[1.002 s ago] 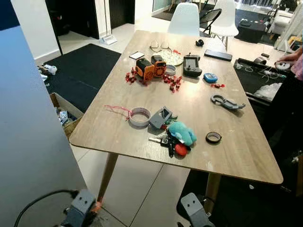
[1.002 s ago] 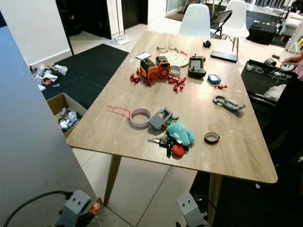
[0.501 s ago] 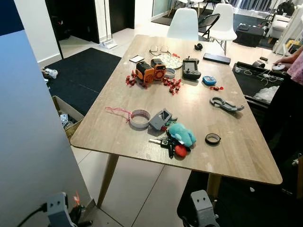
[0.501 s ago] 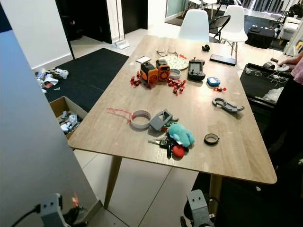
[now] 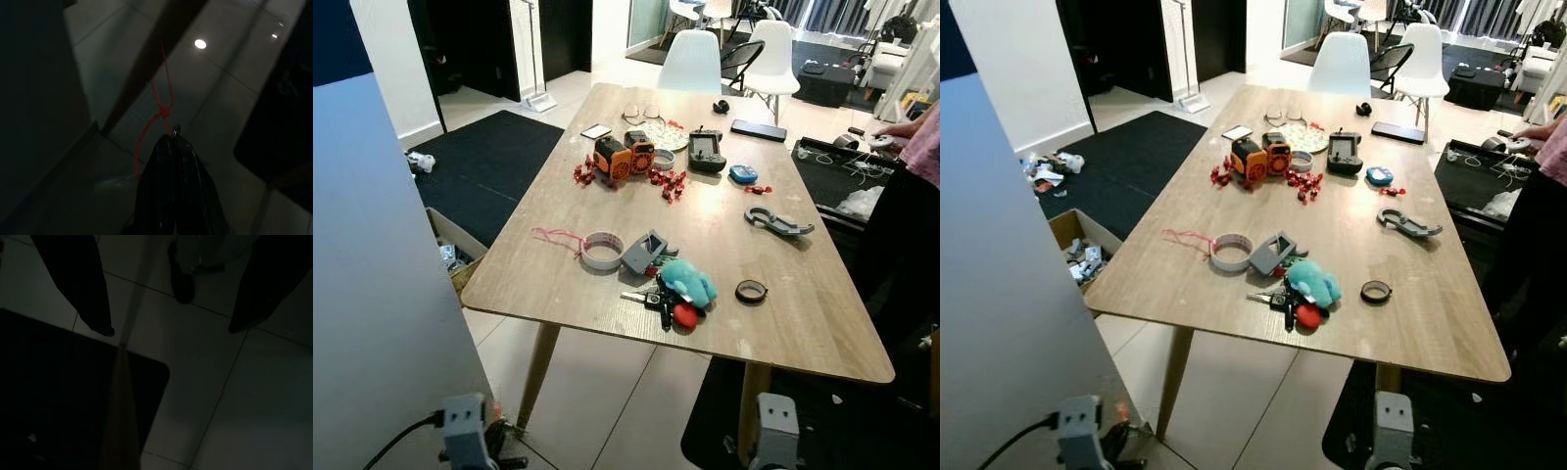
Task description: Hang keys on a hook
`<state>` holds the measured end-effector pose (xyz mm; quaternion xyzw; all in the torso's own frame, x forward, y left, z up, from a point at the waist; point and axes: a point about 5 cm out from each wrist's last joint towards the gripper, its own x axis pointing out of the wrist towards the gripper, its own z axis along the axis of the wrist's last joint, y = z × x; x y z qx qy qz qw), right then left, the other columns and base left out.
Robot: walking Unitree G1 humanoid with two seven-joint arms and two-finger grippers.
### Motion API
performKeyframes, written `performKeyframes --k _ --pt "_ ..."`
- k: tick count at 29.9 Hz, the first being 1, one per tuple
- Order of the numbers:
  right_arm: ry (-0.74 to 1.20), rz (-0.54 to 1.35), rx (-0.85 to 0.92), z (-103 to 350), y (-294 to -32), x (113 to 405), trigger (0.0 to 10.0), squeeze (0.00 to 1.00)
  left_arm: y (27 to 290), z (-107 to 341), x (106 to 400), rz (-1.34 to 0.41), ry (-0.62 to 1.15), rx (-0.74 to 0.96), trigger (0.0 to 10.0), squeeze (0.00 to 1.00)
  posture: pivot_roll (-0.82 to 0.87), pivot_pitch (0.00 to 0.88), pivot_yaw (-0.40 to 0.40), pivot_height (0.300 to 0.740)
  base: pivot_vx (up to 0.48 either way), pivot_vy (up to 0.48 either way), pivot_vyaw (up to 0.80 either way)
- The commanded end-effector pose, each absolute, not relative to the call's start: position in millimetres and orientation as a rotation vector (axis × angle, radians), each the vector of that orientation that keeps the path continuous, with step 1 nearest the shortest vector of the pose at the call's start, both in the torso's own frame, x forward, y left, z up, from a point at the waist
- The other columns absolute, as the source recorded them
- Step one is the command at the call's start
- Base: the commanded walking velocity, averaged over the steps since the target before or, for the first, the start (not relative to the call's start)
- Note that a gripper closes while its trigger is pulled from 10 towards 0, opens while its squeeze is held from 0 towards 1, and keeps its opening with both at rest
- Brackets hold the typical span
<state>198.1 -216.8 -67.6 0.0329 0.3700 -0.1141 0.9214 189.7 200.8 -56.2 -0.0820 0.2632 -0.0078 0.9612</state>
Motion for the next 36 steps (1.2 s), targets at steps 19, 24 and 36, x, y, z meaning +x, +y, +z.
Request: performKeyframes --k 19,24,36 --pt "0.836 -0.217 0.086 -77.4 -213.0 183.0 10.0 0.0 177.7 -60.2 198.2 -0.215 0.592 -0.078 10.0 0.0 0.0 0.043 0.032 0.74 0.0 0.0 0.0" --pt "0.841 -0.199 0.078 -77.6 -211.9 183.3 10.0 0.0 178.3 -61.0 197.4 -0.208 0.596 -0.072 10.0 0.0 0.01 0.045 0.026 0.74 0.0 0.0 0.64" --pt "0.841 -0.132 0.042 -76.6 -203.5 188.2 10.0 0.0 183.2 -62.1 194.2 -0.161 0.592 -0.074 10.0 0.0 0.02 0.043 0.013 0.74 0.0 0.0 0.8"
